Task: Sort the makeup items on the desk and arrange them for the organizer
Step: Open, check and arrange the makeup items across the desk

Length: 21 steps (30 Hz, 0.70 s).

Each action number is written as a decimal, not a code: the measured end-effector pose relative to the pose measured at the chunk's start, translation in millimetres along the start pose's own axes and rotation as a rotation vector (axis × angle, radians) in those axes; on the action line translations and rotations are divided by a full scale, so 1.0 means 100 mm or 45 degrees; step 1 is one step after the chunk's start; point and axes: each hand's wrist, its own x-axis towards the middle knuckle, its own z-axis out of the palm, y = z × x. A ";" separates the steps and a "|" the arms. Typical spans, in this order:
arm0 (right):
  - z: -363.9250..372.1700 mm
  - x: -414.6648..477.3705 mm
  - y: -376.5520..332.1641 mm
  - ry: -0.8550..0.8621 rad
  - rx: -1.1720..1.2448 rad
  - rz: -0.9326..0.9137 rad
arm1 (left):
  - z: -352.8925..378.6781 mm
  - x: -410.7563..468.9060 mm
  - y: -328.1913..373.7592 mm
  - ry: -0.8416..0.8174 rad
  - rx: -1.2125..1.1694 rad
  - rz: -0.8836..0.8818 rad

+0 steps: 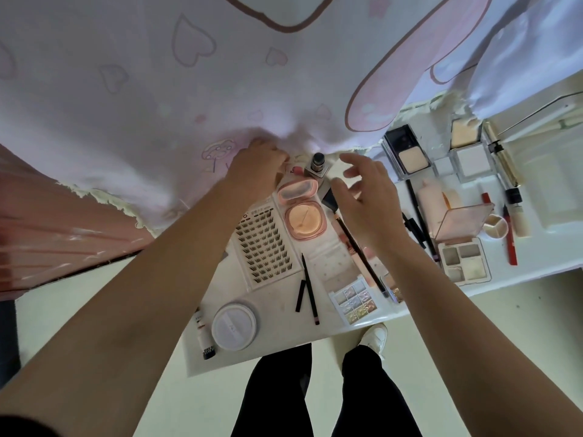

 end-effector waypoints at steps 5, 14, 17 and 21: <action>0.10 0.17 -0.08 -0.021 -0.026 -0.074 | 0.08 0.10 -0.01 0.032 0.014 -0.005; 0.14 0.22 -0.07 -0.033 -0.050 -0.002 | -0.20 -0.20 -0.04 0.202 -0.346 -0.311; 0.08 0.11 -0.15 0.069 0.012 0.009 | -0.43 -0.55 0.10 0.359 -0.695 -0.344; 0.00 -0.08 -0.39 0.069 0.467 -0.046 | -0.58 -1.03 0.29 0.420 -1.004 -0.283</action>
